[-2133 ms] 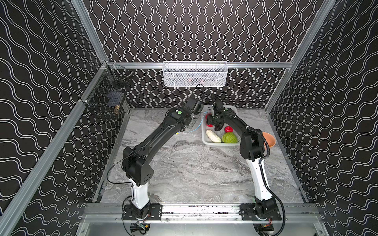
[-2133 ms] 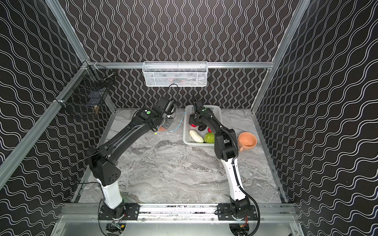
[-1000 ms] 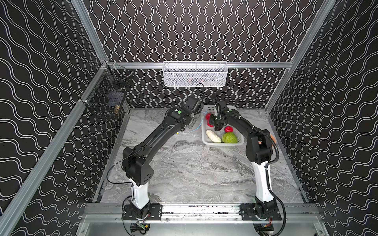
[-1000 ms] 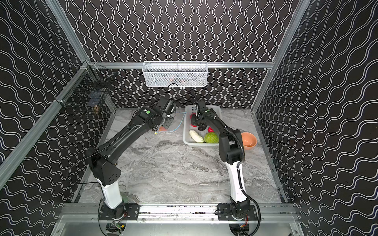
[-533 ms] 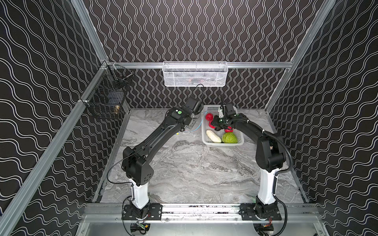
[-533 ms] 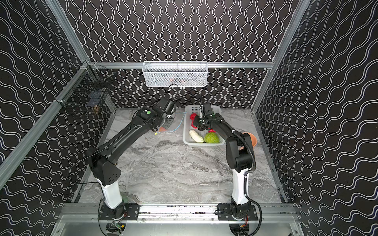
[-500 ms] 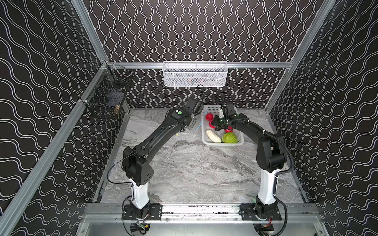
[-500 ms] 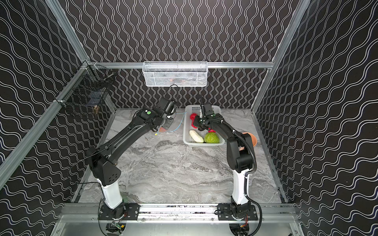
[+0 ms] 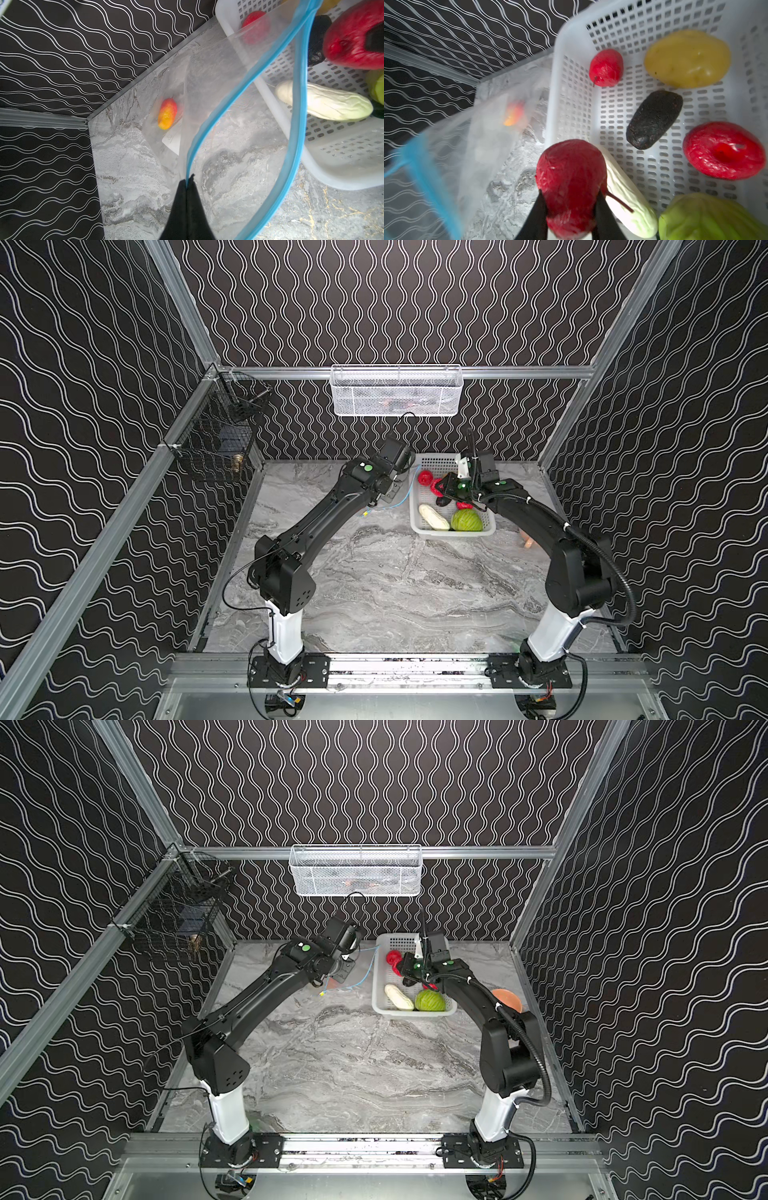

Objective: Place the food in the zip-top bag and seal the zipper
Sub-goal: 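Lift the red apple with the right gripper toward the bag opening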

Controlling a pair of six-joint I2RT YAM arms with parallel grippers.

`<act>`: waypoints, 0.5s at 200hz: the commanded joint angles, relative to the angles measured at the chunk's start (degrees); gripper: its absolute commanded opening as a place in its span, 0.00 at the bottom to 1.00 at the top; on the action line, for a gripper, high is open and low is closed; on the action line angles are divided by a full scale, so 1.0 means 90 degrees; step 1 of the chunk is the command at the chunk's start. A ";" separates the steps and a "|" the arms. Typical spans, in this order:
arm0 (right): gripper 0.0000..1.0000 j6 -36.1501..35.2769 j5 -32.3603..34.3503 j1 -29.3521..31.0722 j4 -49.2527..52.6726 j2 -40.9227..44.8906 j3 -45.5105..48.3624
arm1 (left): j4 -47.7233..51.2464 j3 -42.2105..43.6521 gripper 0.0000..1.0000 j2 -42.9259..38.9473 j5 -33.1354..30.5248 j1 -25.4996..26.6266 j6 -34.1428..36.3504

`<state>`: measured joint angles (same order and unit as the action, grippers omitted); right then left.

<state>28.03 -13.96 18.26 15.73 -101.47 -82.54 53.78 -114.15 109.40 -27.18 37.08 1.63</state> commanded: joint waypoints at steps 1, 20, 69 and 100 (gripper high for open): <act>0.00 0.0076 -0.0099 -0.0026 -0.0348 0.0220 0.0082 | 0.0068 -0.0105 0.00 0.0077 0.0032 0.0016 -0.0052; 0.00 0.0161 -0.0170 -0.0046 -0.0514 0.0411 0.0257 | 0.0086 -0.0148 0.00 0.0149 0.0043 0.0021 -0.0064; 0.00 0.0558 -0.0590 -0.0066 -0.1262 0.0935 0.0933 | 0.0131 -0.0251 0.00 0.0160 0.0051 0.0033 -0.0087; 0.00 0.0719 -0.0660 -0.0063 -0.1702 0.1364 0.1345 | 0.0183 -0.0272 0.00 0.0191 0.0227 0.0040 -0.0091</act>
<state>32.36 -18.57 17.63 6.66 -91.64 -72.49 54.59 -116.11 111.20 -26.70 37.28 1.61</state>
